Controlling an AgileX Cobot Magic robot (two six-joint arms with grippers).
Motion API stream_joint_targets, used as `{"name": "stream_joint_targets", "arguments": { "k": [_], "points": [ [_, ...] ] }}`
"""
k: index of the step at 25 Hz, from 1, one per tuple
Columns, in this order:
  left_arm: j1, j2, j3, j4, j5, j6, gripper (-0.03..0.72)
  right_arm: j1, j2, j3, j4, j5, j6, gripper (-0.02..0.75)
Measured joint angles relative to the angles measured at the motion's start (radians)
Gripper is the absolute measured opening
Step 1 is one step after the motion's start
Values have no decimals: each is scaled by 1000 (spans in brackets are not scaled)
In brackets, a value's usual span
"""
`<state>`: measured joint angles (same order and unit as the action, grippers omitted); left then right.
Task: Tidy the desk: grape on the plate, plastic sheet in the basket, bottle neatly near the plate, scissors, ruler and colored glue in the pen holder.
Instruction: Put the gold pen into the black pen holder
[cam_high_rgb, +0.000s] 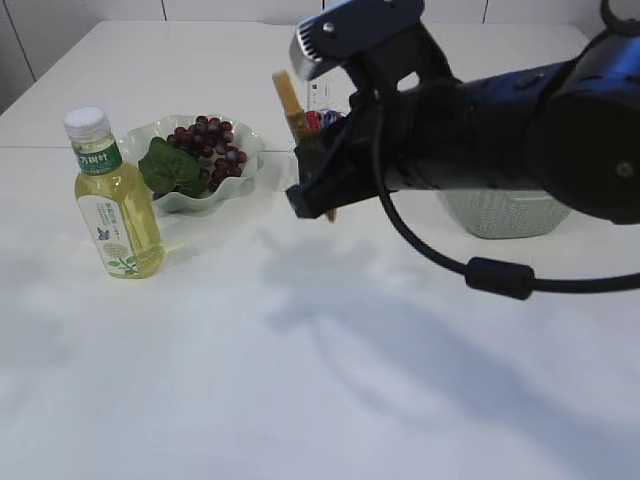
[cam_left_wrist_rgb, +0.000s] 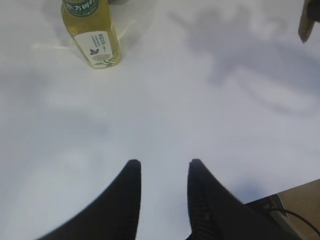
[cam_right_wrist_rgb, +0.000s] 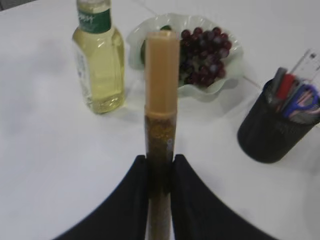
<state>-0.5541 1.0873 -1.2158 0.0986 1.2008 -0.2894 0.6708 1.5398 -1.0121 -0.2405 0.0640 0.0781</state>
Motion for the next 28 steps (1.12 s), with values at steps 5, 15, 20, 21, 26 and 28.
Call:
{"name": "stream_joint_targets", "arguments": {
  "k": [5, 15, 20, 21, 26, 28],
  "points": [
    [0, 39, 0, 13, -6, 0, 239, -87, 34, -42, -37, -141, -7, 125],
    [0, 104, 1, 53, -10, 0, 239, -218, 197, -185, -16, -405, -59, 125],
    [0, 106, 1, 66, -11, 1, 239, -230, 346, -292, 39, -446, -61, 125],
    [0, 106, 1, 68, -11, 1, 239, -230, 375, -324, 48, -448, -62, 125],
    [0, 106, 1, 68, -11, 1, 239, -245, 529, -485, 94, -450, -63, 125],
    [0, 106, 1, 68, -11, 1, 239, -259, 574, -535, 121, -450, -63, 125]
  ]
}}
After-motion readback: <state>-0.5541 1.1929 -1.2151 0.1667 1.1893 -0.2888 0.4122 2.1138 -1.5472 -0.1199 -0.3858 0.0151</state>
